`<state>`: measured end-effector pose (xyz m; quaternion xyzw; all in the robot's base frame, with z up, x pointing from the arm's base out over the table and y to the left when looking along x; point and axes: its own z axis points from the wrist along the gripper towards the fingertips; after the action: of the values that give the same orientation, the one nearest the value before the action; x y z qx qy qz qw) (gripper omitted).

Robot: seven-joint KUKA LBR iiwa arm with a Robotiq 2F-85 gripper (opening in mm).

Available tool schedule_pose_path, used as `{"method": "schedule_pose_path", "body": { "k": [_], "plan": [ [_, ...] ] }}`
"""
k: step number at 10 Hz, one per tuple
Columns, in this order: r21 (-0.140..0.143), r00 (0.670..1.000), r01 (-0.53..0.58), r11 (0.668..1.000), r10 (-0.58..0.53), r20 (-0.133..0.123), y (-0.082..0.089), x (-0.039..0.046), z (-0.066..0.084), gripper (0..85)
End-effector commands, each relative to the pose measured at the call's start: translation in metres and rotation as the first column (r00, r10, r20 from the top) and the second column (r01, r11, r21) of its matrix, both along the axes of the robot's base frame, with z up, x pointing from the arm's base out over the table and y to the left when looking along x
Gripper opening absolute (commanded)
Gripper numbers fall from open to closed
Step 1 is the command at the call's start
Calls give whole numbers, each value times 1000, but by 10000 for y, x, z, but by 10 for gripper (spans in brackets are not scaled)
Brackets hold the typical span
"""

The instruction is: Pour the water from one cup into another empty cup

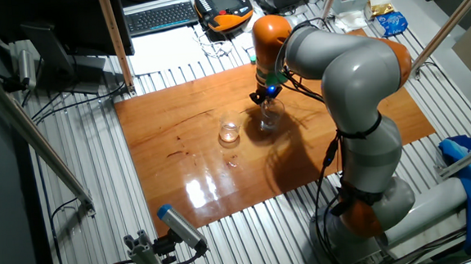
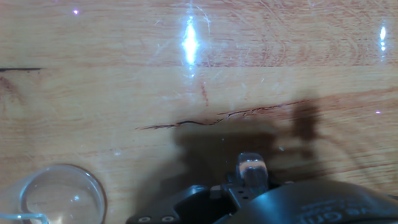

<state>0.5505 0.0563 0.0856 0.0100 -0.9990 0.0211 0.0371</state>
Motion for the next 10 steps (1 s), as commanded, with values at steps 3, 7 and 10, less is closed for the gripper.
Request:
{"method": "schedule_pose_path", "body": {
  "k": [3,7,10],
  "plan": [
    [-5,1000,3,1000,-3,2,-2,-1,6,340],
    [-17,1000,0,1000,0,-1,-45,35,140,340],
    [-27,1000,5,1000,-5,-10,-40,36,308,340]
  ]
}}
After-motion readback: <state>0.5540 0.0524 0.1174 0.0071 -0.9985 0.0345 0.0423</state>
